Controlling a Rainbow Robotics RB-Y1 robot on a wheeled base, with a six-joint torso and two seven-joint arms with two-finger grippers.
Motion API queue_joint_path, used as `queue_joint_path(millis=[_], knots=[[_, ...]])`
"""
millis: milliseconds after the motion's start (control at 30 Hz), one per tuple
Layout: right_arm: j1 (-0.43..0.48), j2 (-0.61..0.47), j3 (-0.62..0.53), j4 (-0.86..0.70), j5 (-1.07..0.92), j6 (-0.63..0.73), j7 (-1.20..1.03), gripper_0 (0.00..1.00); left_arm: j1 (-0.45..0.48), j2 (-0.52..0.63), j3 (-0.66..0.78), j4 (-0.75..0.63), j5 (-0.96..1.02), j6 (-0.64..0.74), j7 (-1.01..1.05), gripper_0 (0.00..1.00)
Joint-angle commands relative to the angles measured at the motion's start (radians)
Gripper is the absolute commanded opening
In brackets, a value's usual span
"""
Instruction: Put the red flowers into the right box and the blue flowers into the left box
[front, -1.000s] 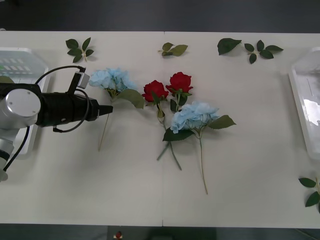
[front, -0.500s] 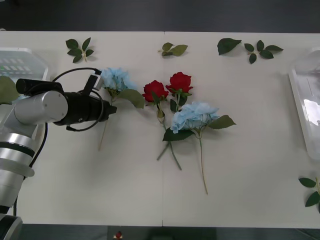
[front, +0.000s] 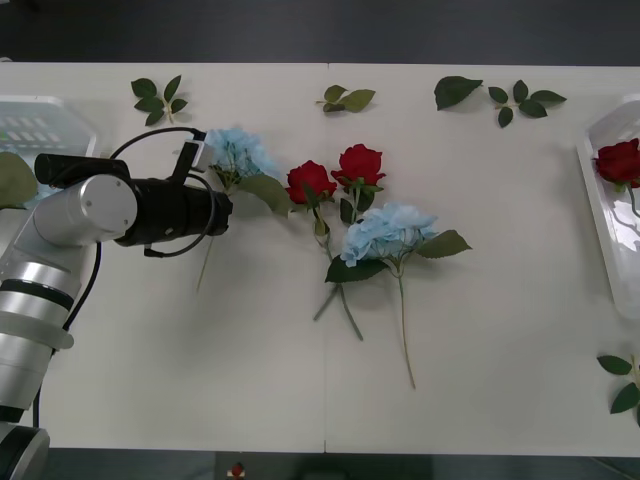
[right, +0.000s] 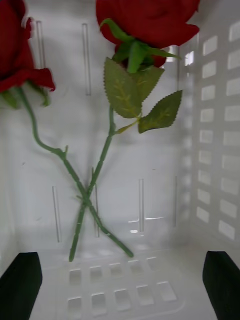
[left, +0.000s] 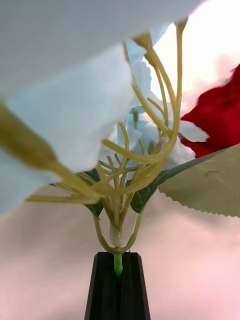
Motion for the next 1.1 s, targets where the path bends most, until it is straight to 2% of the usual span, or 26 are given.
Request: queue_joint_path(millis=[33, 333, 667, 833, 1100], knots=[[-0.02, -0.006, 0.004, -0.081, -0.075, 0.03, -0.034, 1.0, -0.02, 0.104, 0.012, -0.045, 0.117, 0.039, 0.01, 0.0], [-0.018, 0.091, 0.004, -0.34, -0.091, 0.157, -0.199, 1.0, -0.02, 0.287, 0.101, -0.157, 0.265, 0.118, 0.022, 0.0], [-0.018, 0.329, 0.005, -0.577, -0.062, 0.286, -0.267, 1.0, -0.014, 0.554, 0.271, -0.169, 0.333, 0.26, 0.028, 0.0], [-0.03, 0.438, 0.019, -0.642, 0.006, 0.364, -0.299, 1.0, 0.066, 0.692, 0.373, -0.154, 0.325, 0.26, 0.03, 0.0], [-0.116, 0.544, 0.209, -0.695, 0.201, 0.407, -0.54, 1.0, 0.247, 0.712, 0.549, -0.155, 0.232, 0.222, 0.014, 0.0]])
